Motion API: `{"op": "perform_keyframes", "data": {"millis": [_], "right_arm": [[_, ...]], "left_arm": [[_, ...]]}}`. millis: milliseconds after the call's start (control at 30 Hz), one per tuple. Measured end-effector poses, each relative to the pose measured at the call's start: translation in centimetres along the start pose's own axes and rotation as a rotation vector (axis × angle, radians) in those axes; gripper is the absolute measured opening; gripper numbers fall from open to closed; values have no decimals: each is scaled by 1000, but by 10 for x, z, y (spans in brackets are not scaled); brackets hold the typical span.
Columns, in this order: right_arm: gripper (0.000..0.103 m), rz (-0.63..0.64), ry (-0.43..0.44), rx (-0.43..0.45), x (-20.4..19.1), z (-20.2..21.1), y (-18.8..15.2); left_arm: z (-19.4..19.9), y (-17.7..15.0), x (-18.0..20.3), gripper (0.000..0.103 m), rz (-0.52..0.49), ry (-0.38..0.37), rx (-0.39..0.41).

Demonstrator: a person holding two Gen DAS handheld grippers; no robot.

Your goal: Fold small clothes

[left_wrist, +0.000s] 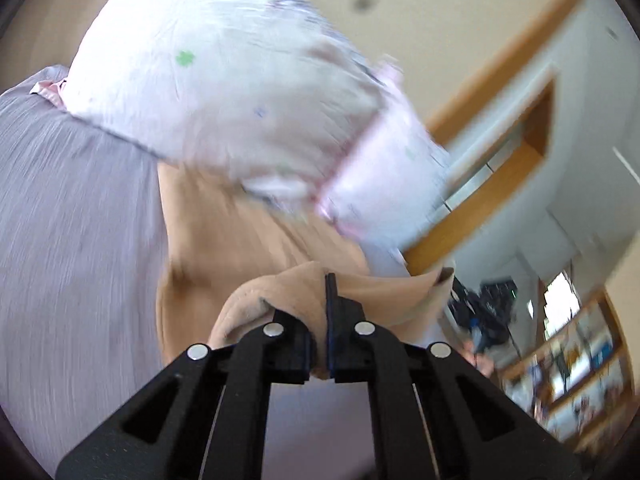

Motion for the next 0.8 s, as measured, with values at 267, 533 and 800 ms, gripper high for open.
{"op": "perform_keyframes", "data": {"millis": [267,533,800], "right_arm": [[8,-193,-296,-129,103,-137,24],[78,-209,-327,-35,100,-126,37],[70,-125,-452,-248,97,-133,-9]], "left_arm": [[-115,55,-117,5,276,183,-72],[-85,64,-121,69,355,153,26],[-74,24,-104,70,276,260,-147]]}}
Point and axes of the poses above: each gripper's, at about its wrist camera, not at the fingertips, and z roughly against the way its jaws point, x to its right, y to its top, the point moved 5 cm from there along -z, roughly the way its jaws point, and after that the axes turned 3 degrees about -y, right-handed, at the moved point
